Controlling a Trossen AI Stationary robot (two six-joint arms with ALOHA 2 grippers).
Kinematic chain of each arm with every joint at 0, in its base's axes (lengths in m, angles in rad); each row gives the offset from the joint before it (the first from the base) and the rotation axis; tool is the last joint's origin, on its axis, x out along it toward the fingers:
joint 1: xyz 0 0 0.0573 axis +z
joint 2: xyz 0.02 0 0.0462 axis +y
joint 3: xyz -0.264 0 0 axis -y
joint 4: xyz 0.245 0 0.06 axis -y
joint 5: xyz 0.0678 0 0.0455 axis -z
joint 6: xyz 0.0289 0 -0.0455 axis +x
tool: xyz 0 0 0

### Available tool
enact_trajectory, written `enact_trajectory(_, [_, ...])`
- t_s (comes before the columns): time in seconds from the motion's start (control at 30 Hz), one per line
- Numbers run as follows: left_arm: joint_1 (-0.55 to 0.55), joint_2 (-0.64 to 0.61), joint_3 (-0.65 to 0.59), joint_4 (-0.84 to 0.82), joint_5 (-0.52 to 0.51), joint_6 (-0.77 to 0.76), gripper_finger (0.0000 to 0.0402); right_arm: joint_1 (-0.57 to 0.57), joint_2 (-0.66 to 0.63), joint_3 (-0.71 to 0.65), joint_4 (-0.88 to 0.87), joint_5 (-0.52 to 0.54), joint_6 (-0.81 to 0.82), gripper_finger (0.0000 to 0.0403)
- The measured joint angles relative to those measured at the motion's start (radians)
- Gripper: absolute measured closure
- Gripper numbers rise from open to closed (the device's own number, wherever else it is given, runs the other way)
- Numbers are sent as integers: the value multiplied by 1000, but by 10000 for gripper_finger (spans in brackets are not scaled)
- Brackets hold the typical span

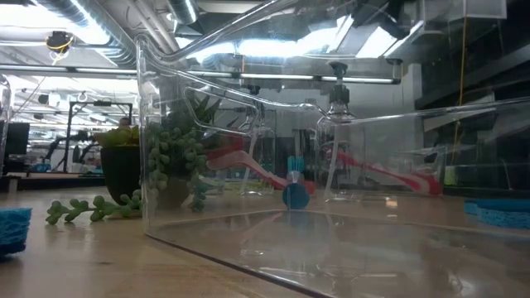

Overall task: Pick & Place Kitchen Sink Supplies
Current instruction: Put the blue sponge into the bottom transparent bin

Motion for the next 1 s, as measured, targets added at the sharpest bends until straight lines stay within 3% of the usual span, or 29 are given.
enact_trajectory(0.4, [0,0,0,0,0,0,395,142,45,-116,85,-53,236,324])
enact_trajectory(0.7, [0,0,0,0,0,0,395,267,138,-143,327,-202,264,323])
enact_trajectory(1.0, [0,0,0,0,0,0,395,460,208,-143,550,-209,222,323])
